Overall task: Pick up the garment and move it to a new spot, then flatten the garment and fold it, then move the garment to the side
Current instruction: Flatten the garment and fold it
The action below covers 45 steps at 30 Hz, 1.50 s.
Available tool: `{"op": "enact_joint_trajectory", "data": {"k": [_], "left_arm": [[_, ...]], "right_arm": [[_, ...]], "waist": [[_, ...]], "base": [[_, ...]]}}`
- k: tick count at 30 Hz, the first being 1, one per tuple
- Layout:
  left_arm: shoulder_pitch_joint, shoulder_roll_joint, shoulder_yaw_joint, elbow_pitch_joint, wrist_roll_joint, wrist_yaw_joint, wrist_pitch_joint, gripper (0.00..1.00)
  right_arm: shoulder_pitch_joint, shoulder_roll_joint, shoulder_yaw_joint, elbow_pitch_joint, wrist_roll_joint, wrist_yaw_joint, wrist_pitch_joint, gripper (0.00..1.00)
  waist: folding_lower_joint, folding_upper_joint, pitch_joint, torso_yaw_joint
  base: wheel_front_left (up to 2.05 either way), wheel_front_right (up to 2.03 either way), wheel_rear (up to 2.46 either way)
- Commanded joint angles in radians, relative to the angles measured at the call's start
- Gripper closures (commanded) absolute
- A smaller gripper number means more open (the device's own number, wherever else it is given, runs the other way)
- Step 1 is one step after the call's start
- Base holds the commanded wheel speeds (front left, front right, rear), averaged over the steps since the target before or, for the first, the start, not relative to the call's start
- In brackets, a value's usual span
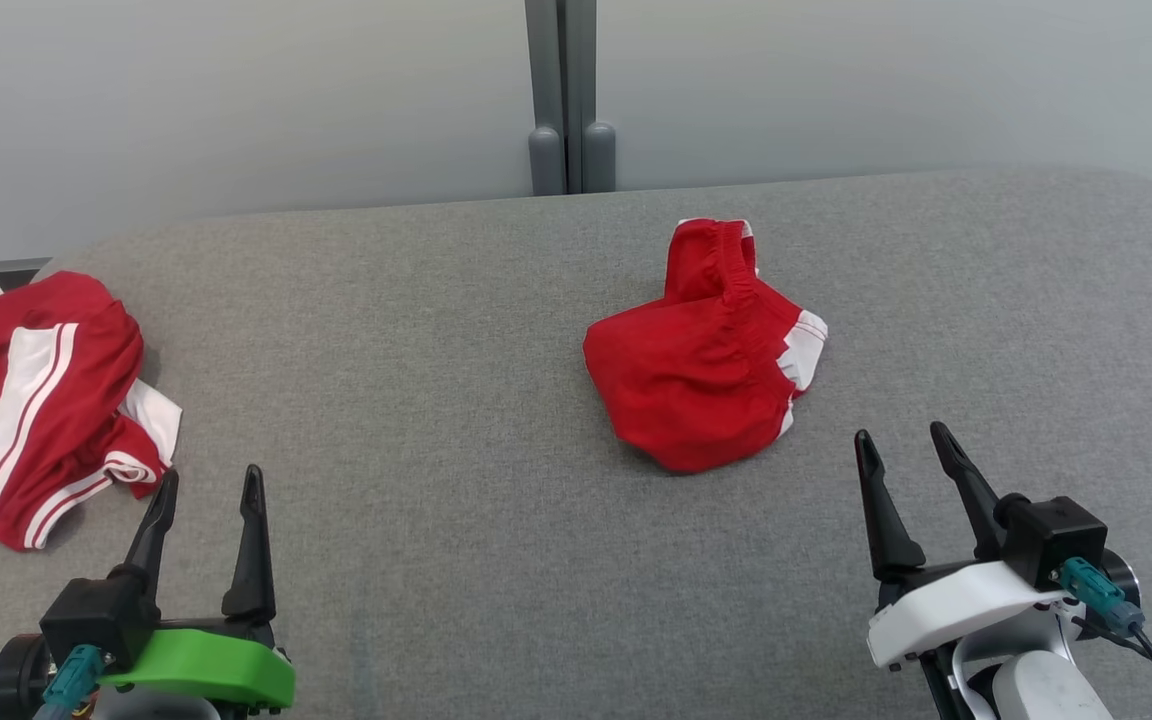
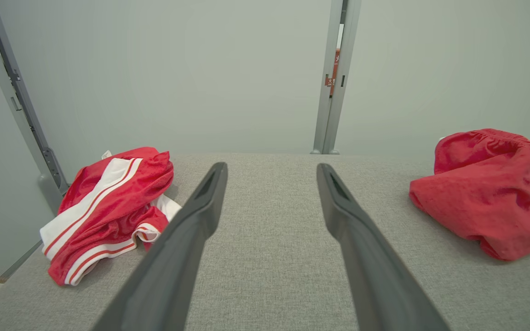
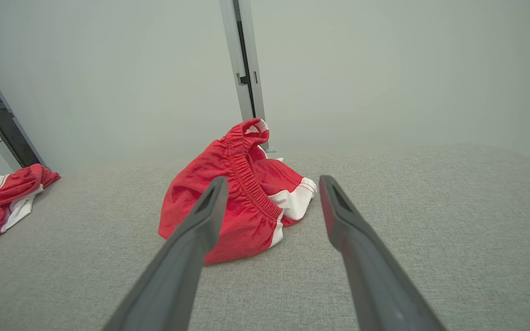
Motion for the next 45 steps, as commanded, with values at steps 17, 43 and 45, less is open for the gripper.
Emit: {"op": "enact_joint_trajectory", "data": {"k": [17,43,45], "left_arm": [[-0.006,0.01,-0.002,0.019,-0.002,-0.025,-0.006,0.0],[-0.029,-0.011,-0.01,0.019,0.013,-0.011,-0.006,0.0],[-0.036,-0.018,-0.014,0.019,0.018,-0.01,-0.006,0.0]], "right_arm": [[0.008,-0.002,-0.01,0.018,0.007,0.0,-0.006,0.0],[-0.129,-0.053,0.001,0.098,-0.027,0.0,0.029,0.0],[-0.168,-0.069,-0.001,0.129,-0.033,0.0,0.042,0.0]], "waist": [[0.0001,0.0,-0.007,0.012],[0.0001,0.0,0.033,0.039],[0.0001,0.0,0.048,0.048]], "base": [[0.0,0.0,0.0],[0.0,0.0,0.0],[0.0,0.0,0.0]]}}
